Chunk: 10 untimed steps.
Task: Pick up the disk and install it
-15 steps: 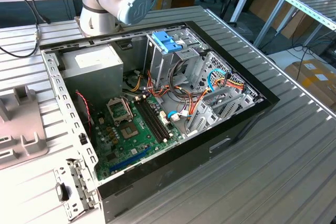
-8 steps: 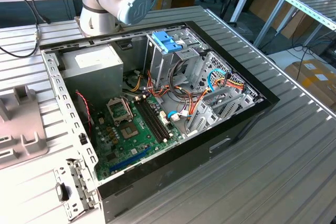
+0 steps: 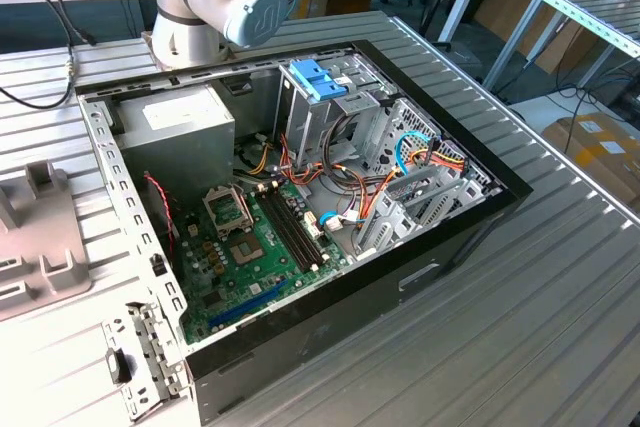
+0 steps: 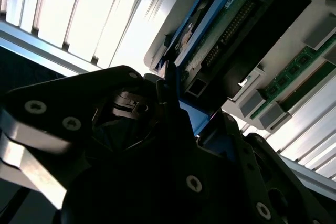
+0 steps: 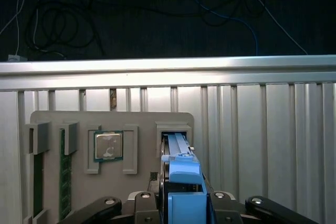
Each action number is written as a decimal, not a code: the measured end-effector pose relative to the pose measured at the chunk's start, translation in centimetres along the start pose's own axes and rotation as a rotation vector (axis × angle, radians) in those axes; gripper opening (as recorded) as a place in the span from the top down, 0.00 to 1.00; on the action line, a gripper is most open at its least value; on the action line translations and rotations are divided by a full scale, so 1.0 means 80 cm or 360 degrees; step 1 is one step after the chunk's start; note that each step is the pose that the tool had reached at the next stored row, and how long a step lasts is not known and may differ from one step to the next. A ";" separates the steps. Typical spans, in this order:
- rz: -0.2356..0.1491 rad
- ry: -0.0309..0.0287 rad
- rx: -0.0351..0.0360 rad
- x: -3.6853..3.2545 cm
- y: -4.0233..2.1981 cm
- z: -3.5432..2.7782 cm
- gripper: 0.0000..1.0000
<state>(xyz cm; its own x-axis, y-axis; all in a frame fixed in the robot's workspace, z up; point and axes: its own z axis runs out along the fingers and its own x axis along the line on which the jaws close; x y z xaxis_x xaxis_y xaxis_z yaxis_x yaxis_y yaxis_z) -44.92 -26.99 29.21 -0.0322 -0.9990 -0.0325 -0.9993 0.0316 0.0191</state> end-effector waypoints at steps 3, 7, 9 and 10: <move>0.0000 -0.00003 0.0000 0.0000 0.0001 -0.0015 0.63; 0.0000 -0.00021 0.0000 -0.0001 0.0001 -0.0042 0.63; 0.0000 -0.00038 0.0000 -0.0002 0.0001 -0.0058 0.63; 0.0000 -0.00045 0.0000 -0.0002 0.0001 -0.0066 0.63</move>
<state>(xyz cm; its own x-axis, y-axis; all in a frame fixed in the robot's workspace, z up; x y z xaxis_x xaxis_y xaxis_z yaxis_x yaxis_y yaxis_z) -44.92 -26.99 29.74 -0.0322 -0.9989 -0.0353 -0.9993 0.0315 0.0192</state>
